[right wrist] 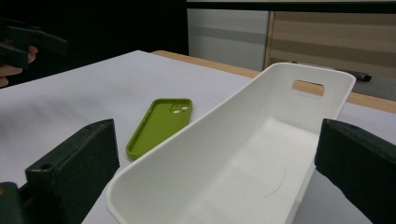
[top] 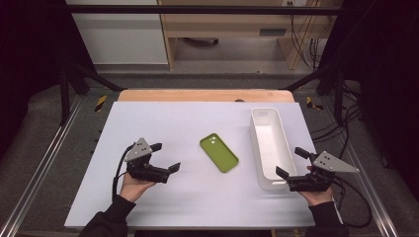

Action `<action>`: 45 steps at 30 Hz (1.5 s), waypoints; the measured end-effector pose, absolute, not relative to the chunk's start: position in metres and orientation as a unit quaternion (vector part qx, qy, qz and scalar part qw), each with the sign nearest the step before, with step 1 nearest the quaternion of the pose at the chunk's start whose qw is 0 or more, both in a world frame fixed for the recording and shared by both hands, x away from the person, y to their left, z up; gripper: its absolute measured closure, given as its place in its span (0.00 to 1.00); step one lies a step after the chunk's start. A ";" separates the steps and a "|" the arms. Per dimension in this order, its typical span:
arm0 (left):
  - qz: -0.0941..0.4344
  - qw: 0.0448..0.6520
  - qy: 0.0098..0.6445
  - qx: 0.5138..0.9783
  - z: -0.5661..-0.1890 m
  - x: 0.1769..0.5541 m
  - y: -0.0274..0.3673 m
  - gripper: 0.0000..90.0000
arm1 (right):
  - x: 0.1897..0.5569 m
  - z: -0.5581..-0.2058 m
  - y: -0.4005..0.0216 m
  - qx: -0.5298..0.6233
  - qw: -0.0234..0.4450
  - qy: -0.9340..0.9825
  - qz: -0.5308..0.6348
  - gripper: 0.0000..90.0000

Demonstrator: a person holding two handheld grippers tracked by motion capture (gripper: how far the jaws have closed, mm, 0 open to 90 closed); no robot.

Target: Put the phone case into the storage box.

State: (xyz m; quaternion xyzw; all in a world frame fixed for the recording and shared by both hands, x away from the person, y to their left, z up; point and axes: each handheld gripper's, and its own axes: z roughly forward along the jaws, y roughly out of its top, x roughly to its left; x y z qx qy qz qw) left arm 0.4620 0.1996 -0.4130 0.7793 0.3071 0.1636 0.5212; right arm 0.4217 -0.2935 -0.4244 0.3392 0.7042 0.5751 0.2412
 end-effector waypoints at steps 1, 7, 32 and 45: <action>0.165 0.520 0.306 0.780 -0.413 0.463 0.197 0.01 | 0.422 -0.424 -0.294 0.340 0.242 0.705 0.573 0.00; 0.160 0.516 0.300 0.786 -0.411 0.471 0.180 0.01 | 0.422 -0.424 -0.293 0.340 0.241 0.706 0.572 0.00; 0.149 0.501 0.273 0.807 -0.403 0.498 0.114 0.01 | 0.422 -0.425 -0.293 0.338 0.242 0.709 0.570 0.00; 0.142 0.491 0.263 0.818 -0.403 0.512 0.079 0.01 | 0.422 -0.424 -0.293 0.337 0.241 0.707 0.573 0.00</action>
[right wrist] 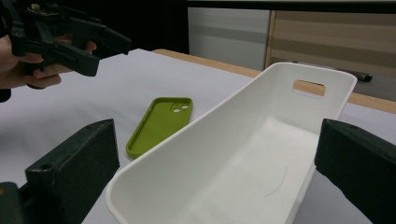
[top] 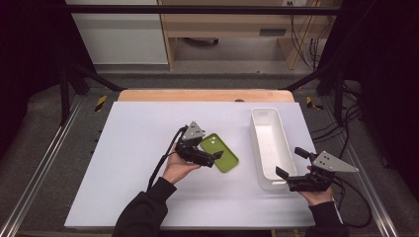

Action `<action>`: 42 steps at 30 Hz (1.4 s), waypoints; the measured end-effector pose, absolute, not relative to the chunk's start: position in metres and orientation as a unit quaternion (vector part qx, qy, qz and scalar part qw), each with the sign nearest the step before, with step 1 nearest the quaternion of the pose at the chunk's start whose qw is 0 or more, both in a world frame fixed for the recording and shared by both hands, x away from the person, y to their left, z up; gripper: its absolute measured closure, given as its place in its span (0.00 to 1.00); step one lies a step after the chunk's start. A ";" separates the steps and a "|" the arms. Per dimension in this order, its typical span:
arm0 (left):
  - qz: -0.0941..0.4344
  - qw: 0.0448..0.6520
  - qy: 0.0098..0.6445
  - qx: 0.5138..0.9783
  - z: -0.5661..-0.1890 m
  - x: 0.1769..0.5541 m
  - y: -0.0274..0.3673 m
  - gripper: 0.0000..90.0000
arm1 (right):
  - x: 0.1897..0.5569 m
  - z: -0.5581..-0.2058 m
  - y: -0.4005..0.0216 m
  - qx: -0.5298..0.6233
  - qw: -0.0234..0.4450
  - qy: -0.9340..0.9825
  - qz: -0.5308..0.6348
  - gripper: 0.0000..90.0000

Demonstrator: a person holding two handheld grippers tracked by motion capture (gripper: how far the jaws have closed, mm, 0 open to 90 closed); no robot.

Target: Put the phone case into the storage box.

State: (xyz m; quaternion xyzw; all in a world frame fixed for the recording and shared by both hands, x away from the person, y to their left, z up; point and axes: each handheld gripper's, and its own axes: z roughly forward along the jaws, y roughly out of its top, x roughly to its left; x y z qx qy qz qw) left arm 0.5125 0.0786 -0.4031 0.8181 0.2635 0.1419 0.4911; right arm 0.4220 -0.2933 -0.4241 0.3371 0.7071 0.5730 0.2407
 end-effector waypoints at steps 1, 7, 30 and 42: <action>0.142 0.491 0.264 0.818 -0.404 0.513 0.076 0.01 | 0.422 -0.424 -0.293 0.337 0.241 0.708 0.572 0.00; 0.134 0.485 0.268 0.822 -0.409 0.522 0.066 0.01 | 0.422 -0.424 -0.293 0.337 0.241 0.709 0.571 0.00; 0.130 0.455 0.267 0.840 -0.438 0.547 0.016 0.12 | 0.422 -0.424 -0.292 0.336 0.240 0.709 0.572 0.00; 0.109 0.440 0.263 0.851 -0.457 0.552 0.005 0.48 | 0.423 -0.424 -0.293 0.335 0.241 0.708 0.573 0.00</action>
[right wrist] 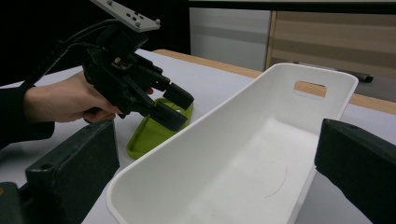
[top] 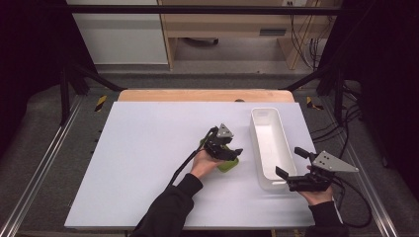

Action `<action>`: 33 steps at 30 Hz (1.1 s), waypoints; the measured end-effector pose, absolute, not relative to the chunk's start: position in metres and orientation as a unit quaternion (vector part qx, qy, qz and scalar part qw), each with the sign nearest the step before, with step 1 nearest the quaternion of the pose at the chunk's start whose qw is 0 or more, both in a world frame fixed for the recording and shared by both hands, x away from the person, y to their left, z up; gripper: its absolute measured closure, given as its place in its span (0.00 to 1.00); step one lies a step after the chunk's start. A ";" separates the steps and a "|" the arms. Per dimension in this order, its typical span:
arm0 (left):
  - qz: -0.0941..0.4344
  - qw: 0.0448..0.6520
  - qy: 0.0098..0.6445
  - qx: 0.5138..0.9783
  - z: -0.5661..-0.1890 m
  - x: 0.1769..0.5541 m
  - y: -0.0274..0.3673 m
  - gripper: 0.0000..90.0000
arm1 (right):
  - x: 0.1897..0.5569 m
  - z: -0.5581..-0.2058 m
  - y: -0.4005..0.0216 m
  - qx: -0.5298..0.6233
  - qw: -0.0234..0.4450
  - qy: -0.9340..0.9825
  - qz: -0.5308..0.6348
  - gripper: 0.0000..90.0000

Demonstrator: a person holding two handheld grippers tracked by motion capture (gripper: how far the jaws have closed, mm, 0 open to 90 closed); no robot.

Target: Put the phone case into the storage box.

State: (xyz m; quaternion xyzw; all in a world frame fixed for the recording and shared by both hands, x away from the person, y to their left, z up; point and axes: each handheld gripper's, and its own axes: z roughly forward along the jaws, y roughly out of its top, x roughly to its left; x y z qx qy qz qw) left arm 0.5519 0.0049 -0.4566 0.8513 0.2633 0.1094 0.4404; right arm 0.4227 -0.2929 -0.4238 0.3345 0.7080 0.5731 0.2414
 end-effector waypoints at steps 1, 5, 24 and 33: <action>0.112 0.438 0.265 0.852 -0.458 0.552 0.004 0.50 | 0.423 -0.424 -0.293 0.335 0.241 0.708 0.573 0.00; 0.110 0.432 0.265 0.855 -0.460 0.552 0.003 0.60 | 0.423 -0.424 -0.293 0.335 0.242 0.708 0.572 0.00; 0.114 0.410 0.270 0.864 -0.471 0.554 -0.004 0.99 | 0.423 -0.424 -0.293 0.334 0.242 0.708 0.574 0.00; 0.110 0.395 0.272 0.871 -0.475 0.555 -0.006 1.00 | 0.423 -0.424 -0.293 0.334 0.241 0.709 0.573 0.00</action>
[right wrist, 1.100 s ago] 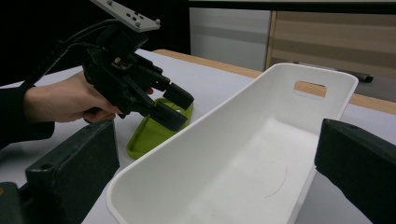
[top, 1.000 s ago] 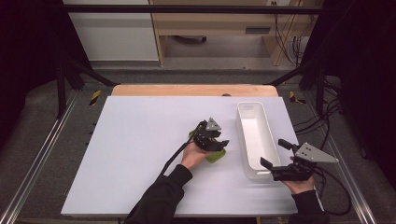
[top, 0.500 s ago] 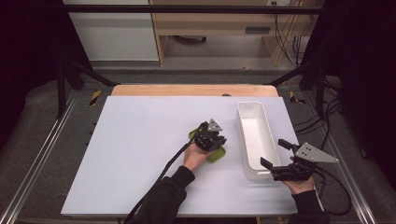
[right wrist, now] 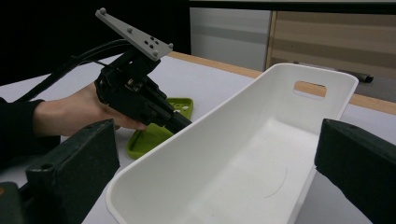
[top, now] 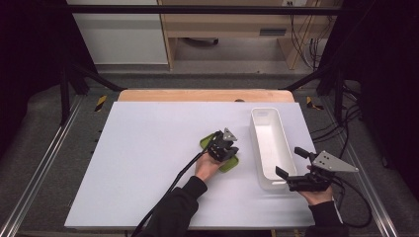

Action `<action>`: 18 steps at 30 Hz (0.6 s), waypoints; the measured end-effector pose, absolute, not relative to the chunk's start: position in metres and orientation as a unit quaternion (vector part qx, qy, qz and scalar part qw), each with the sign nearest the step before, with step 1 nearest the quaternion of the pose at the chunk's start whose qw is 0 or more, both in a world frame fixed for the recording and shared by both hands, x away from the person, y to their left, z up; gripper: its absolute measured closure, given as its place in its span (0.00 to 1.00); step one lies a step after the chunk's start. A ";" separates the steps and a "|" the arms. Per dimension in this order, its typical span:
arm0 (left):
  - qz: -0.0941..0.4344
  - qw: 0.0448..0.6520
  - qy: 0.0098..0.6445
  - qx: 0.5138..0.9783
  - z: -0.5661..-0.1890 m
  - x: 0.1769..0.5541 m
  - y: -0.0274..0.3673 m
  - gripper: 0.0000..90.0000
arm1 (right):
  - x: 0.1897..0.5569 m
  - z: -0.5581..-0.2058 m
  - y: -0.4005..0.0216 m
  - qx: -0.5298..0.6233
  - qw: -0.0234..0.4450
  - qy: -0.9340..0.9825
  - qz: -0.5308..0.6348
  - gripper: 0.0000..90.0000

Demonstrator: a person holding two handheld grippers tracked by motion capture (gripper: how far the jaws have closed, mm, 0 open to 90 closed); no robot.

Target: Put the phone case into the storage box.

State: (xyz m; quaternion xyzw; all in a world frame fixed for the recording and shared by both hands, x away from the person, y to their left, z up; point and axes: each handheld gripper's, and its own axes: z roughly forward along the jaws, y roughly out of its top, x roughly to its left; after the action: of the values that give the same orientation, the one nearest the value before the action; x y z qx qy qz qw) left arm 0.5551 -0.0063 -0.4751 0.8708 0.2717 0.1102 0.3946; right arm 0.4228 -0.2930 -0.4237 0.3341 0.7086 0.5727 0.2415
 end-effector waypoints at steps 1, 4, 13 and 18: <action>0.110 0.393 0.271 0.872 -0.475 0.555 -0.007 1.00 | 0.423 -0.424 -0.293 0.334 0.242 0.709 0.573 0.00; 0.107 0.387 0.268 0.876 -0.474 0.556 -0.007 1.00 | 0.423 -0.424 -0.293 0.334 0.242 0.708 0.573 0.00; 0.111 0.366 0.257 0.887 -0.470 0.553 -0.006 1.00 | 0.422 -0.423 -0.293 0.334 0.242 0.709 0.572 0.00; 0.112 0.355 0.251 0.894 -0.469 0.551 -0.004 1.00 | 0.422 -0.423 -0.294 0.335 0.242 0.709 0.571 0.00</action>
State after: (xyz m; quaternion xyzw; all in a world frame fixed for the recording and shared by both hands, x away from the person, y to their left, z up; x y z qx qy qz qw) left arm 0.5507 -0.0037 -0.4687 0.8937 0.2505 0.1118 0.3551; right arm 0.4221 -0.2937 -0.4232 0.3349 0.7091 0.5712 0.2424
